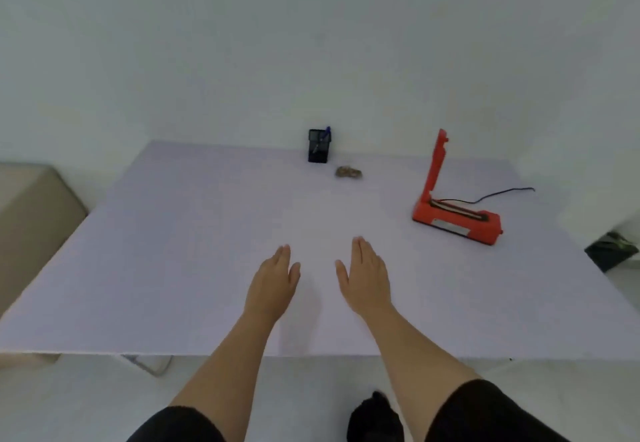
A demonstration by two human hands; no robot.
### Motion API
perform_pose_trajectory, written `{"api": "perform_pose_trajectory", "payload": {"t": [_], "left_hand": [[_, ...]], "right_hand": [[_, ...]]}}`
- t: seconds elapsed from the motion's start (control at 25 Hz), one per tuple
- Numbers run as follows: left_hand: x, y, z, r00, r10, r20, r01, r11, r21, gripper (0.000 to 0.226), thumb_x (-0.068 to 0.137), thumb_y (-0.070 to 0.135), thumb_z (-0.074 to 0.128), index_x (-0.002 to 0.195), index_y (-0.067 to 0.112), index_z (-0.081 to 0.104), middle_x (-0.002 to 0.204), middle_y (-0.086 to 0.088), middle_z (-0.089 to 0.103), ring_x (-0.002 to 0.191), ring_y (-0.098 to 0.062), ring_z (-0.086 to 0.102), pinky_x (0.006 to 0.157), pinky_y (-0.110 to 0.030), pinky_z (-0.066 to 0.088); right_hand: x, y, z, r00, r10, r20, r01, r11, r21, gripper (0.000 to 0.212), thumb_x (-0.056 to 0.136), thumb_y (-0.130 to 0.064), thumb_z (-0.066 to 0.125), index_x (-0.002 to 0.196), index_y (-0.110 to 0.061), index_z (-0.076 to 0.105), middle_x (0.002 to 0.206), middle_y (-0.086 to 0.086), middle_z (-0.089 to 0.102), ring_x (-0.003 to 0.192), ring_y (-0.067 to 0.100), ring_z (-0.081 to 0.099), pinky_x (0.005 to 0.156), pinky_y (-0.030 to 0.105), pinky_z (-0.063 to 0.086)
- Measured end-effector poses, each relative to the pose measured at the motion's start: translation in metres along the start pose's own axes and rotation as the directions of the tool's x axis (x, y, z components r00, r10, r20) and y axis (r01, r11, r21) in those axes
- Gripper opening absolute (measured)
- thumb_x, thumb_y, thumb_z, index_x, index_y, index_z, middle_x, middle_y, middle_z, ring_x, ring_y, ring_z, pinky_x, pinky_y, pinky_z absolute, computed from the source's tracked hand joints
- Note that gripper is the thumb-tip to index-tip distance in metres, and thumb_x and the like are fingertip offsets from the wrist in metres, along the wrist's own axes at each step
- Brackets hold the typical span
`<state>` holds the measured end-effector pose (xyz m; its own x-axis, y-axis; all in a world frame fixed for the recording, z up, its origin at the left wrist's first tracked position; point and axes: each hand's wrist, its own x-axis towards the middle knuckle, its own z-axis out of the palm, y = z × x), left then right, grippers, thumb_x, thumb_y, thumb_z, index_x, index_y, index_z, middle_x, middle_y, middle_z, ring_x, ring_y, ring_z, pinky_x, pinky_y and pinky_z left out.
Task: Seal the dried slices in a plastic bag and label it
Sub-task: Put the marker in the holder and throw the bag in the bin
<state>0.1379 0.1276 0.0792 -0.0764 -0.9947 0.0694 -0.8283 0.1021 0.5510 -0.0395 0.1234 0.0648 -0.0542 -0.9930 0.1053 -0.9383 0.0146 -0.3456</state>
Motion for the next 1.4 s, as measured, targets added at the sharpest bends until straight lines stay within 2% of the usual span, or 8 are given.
{"api": "perform_pose_trajectory", "payload": {"t": [0.2,0.44,0.64,0.8,0.88,1.0,1.16,1.4], "left_hand": [[0.105,0.116,0.068,0.982,0.16,0.099,-0.153,0.985,-0.078,0.052,0.099,0.028,0.036,0.144,0.004,0.025,0.15,-0.013,0.033,0.136,-0.028,0.035,0.11,-0.034,0.028],[0.217,0.227,0.153,0.978,0.098,0.186,-0.065,0.982,-0.178,0.054,0.098,0.025,0.038,0.145,0.003,0.022,0.147,-0.016,0.037,0.134,-0.03,0.037,0.109,-0.035,0.029],[0.266,0.256,0.202,0.934,0.009,0.357,0.062,0.981,-0.186,0.063,0.093,0.015,0.047,0.147,0.007,0.014,0.143,-0.018,0.042,0.126,-0.034,0.044,0.103,-0.037,0.034],[0.282,0.267,0.229,0.933,0.043,0.358,0.041,0.973,-0.226,0.061,0.088,0.009,0.048,0.143,0.013,0.022,0.102,-0.015,0.062,0.09,-0.031,0.061,0.077,-0.035,0.047],[0.285,0.271,0.241,0.93,0.094,0.355,-0.005,0.97,-0.243,0.065,0.085,0.004,0.047,0.145,0.017,0.023,0.122,-0.014,0.057,0.103,-0.031,0.059,0.083,-0.035,0.047],[0.298,0.275,0.262,0.926,0.169,0.337,-0.121,0.98,-0.16,0.068,0.084,0.0,0.047,0.144,0.024,0.028,0.149,-0.016,0.028,0.13,-0.035,0.039,0.107,-0.039,0.034],[0.329,0.277,0.275,0.959,0.087,0.27,-0.049,0.988,-0.145,0.067,0.082,-0.004,0.049,0.139,0.029,0.038,0.144,-0.017,0.024,0.123,-0.04,0.038,0.107,-0.042,0.033],[0.41,0.269,0.29,0.97,0.04,0.238,0.006,0.982,-0.191,0.068,0.076,-0.002,0.052,0.139,0.017,0.036,0.143,-0.017,0.031,0.127,-0.035,0.039,0.105,-0.041,0.038]], "right_hand": [[0.062,0.145,-0.042,0.962,0.252,-0.107,-0.252,0.968,0.012,0.067,0.097,-0.041,0.034,0.147,-0.004,0.01,0.156,0.012,0.016,0.143,0.024,0.016,0.116,0.036,0.015],[0.133,0.301,-0.082,0.832,0.52,-0.193,-0.508,0.854,0.113,0.07,0.092,-0.038,0.048,0.143,0.002,0.021,0.148,0.018,0.032,0.134,0.031,0.034,0.109,0.039,0.03],[0.151,0.369,-0.06,0.701,0.712,0.036,-0.696,0.672,0.255,0.068,0.093,-0.033,0.05,0.14,0.006,0.02,0.142,0.023,0.036,0.127,0.035,0.041,0.103,0.042,0.037],[0.169,0.385,-0.037,0.65,0.754,0.089,-0.727,0.585,0.359,0.062,0.094,-0.025,0.05,0.139,0.008,0.022,0.136,0.025,0.042,0.122,0.037,0.047,0.099,0.04,0.04],[0.177,0.392,-0.034,0.67,0.741,0.047,-0.699,0.609,0.374,0.053,0.093,-0.02,0.05,0.136,0.005,0.03,0.13,0.023,0.05,0.116,0.036,0.052,0.095,0.04,0.043],[0.203,0.412,-0.033,0.729,0.684,0.005,-0.628,0.666,0.402,0.046,0.093,-0.019,0.051,0.133,0.0,0.039,0.124,0.02,0.057,0.112,0.035,0.056,0.092,0.04,0.044],[0.253,0.433,-0.034,0.779,0.627,-0.015,-0.548,0.693,0.468,0.044,0.092,-0.018,0.054,0.132,-0.004,0.043,0.117,0.018,0.063,0.105,0.035,0.061,0.087,0.038,0.045],[0.352,0.461,-0.022,0.817,0.577,-0.005,-0.488,0.695,0.529,0.045,0.091,-0.018,0.057,0.132,-0.005,0.044,0.114,0.019,0.064,0.102,0.035,0.062,0.088,0.041,0.048]]}}
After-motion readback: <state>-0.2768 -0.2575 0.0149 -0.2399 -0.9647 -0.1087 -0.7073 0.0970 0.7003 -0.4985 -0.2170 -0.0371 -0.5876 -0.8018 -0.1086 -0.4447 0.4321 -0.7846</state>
